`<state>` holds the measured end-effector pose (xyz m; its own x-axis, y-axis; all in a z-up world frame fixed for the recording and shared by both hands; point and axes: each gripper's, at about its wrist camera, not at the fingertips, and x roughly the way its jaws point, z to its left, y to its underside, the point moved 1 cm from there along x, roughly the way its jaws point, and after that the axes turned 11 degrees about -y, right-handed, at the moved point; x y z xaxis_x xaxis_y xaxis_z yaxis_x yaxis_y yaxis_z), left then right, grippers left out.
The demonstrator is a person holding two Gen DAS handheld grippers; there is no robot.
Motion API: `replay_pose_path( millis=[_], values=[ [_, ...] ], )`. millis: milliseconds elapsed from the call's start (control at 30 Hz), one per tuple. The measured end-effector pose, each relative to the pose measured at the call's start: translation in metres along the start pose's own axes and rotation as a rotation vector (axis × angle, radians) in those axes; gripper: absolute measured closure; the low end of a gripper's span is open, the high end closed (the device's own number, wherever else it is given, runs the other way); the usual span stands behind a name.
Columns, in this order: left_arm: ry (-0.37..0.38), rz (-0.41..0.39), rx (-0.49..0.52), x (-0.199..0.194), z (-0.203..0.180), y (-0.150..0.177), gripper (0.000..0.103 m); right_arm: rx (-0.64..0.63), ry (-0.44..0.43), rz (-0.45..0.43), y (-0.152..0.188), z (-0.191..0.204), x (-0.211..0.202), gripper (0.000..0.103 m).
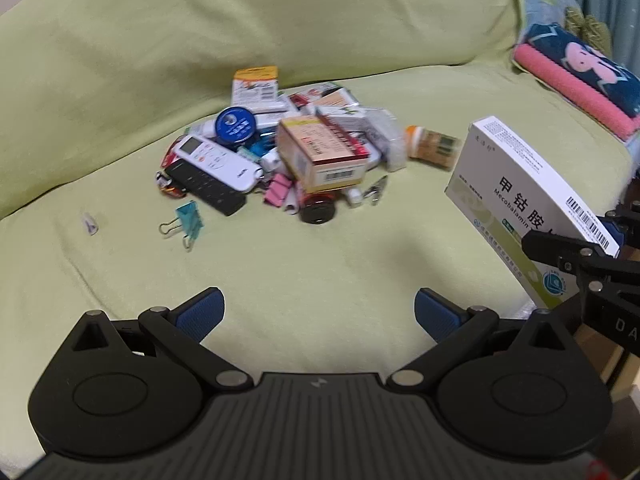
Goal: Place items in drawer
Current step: 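Lift the box with the right gripper and carry it to the open drawer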
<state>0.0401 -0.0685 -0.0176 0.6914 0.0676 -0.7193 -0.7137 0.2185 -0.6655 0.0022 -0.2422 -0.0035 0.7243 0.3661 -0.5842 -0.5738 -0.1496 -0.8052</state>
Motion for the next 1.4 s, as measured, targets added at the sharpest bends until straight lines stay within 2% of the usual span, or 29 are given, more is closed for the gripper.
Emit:
replay_pose_path(
  millis=[233,500,933,1233,1400],
  values=[
    [0.065,-0.052,0.057,-0.026,-0.028,0.000,0.001,0.043,0.064,-0.035,0.009,-0.005,-0.039,0.082],
    [0.172,-0.104,0.138,-0.058,-0.071,0.003,0.001,0.097,0.168,-0.073,0.026,-0.016,-0.090,0.082],
    [0.335,-0.155,0.293,-0.101,-0.151,0.017,0.001,0.201,0.341,-0.098,0.074,-0.038,-0.175,0.082],
    [0.399,-0.182,0.371,-0.121,-0.192,0.023,0.001,0.266,0.456,-0.100,0.108,-0.055,-0.226,0.082],
    [0.419,-0.188,0.404,-0.128,-0.207,0.027,0.001,0.289,0.481,-0.092,0.122,-0.062,-0.242,0.082]
  ],
)
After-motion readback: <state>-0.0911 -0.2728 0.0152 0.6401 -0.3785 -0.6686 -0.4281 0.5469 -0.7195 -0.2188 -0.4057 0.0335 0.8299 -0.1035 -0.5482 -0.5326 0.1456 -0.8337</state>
